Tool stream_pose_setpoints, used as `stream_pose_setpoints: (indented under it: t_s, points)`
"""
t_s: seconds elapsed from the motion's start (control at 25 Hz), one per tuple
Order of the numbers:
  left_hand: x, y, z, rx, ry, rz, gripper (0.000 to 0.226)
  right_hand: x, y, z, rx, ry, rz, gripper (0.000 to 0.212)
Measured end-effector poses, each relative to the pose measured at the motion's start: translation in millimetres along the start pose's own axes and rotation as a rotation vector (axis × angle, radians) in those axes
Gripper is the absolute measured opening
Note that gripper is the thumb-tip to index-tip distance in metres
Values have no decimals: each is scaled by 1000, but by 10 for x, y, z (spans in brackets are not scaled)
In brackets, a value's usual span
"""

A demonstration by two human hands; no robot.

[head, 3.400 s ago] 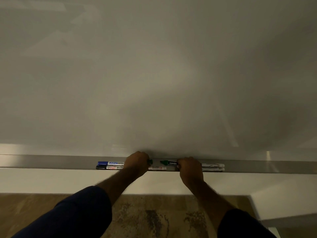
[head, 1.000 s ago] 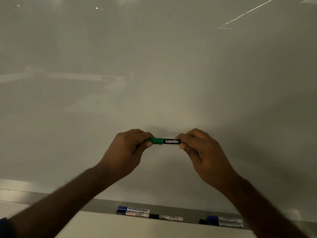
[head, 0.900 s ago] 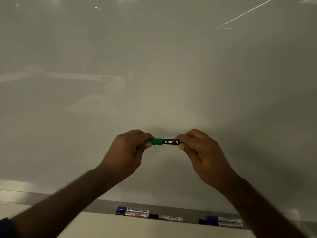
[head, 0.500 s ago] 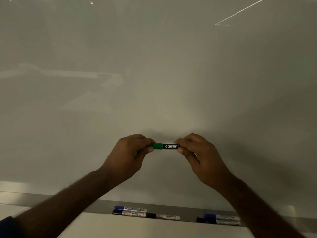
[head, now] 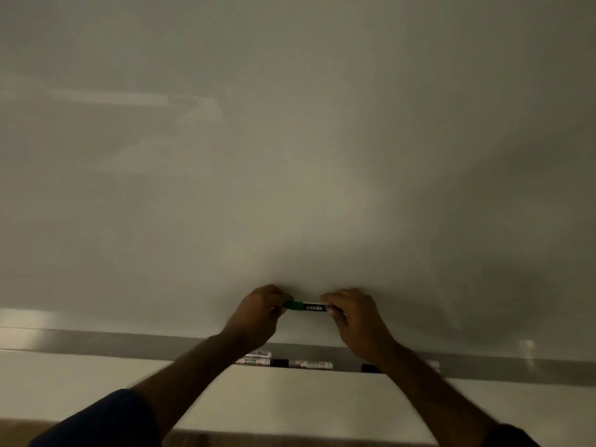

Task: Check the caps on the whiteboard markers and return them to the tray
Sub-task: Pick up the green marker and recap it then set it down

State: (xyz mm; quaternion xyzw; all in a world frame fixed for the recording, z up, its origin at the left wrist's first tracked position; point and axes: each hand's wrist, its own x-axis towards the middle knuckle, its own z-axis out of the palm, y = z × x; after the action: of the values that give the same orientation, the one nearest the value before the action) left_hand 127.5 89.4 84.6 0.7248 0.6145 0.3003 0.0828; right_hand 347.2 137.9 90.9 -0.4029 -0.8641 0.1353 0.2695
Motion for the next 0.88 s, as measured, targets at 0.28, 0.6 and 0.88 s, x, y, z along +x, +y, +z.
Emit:
stream_pose_setpoints:
  t_s: [0.28, 0.6, 0.88]
  points:
    - [-265, -326, 524, 30, -84, -177, 24, -262, 189, 658, -66, -116, 184, 26]
    - [-633, -582, 889, 70, -188, -361, 45, -445, 299, 1086, -161, -264, 273, 28]
    - [-826, -771, 921, 82, -176, -372, 47, -422, 305, 1231, -246, -348, 273, 31]
